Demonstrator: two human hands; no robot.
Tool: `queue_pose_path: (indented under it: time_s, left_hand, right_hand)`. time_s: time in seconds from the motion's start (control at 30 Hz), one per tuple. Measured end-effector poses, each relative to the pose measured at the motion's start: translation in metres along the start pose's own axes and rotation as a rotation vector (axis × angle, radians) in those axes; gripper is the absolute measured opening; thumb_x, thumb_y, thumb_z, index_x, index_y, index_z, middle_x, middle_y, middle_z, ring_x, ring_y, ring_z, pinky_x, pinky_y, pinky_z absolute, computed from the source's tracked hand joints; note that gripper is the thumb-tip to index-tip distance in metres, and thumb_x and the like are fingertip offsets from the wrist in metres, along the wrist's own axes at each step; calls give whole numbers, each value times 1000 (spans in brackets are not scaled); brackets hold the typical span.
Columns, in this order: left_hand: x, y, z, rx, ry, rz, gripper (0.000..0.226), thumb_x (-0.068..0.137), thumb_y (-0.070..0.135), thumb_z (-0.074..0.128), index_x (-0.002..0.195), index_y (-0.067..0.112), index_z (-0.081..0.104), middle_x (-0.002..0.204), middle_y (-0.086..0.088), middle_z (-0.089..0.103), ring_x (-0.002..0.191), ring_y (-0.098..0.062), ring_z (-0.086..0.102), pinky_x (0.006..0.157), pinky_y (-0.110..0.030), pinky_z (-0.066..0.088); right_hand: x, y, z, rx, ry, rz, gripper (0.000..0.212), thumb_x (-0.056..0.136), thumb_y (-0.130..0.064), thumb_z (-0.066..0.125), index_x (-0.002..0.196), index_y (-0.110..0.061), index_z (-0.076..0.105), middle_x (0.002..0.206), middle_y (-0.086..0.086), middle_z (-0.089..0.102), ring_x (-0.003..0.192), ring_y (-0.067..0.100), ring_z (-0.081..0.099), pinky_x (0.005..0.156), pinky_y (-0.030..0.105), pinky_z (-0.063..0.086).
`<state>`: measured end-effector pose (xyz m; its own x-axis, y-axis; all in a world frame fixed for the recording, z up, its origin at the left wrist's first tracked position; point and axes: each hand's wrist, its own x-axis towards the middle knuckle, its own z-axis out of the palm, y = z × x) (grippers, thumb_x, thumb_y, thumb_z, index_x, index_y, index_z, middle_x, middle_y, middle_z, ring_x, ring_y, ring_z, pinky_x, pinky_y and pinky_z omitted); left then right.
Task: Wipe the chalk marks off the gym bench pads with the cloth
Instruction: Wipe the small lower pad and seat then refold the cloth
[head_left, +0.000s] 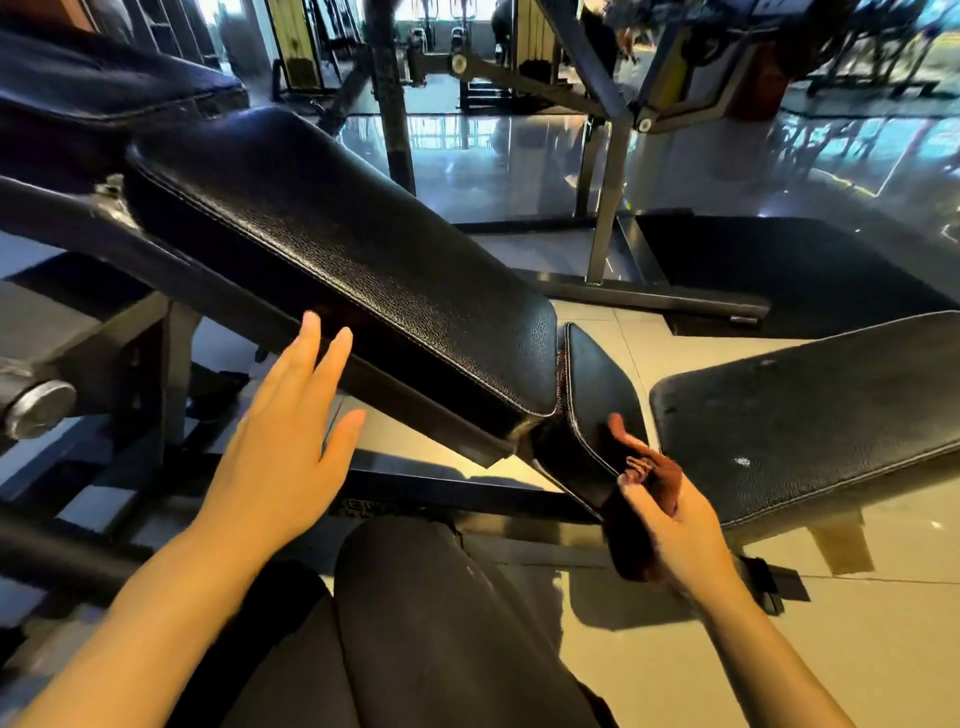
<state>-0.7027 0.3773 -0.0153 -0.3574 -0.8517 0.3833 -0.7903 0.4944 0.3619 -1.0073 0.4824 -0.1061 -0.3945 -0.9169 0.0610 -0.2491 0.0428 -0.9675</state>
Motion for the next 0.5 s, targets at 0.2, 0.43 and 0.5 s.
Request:
queue_pose_path:
  time_s: [0.2,0.43,0.5]
  left_hand:
    - [-19,34,-11,-146,80,51,47,93,29,57,138,32,45,154,20,20,139,4,21,108,-15,24]
    - [-29,66,-46,-1017,277,-367,19,95,12,55,96,29,64,78,12,72,75,2,67,59,-12,48]
    - [-36,58,-62,-959,384,-374,15,92,13,61,95,26,68,84,6,73,82,-6,68,64,-15,50]
  right_hand:
    - [-20,-78,32,352,-129,3,21,92,-21,55,109,-34,54,90,-21,71,90,-2,68,65,10,50]
    - [-39,-160,108,457,-468,-272,31,81,-30,62,107,-48,68,113,-3,70,109,19,65,97,44,52]
    - [-47,-171,124,499,-534,-270,32,81,-30,62,108,-45,68,111,2,70,107,23,65,98,50,50]
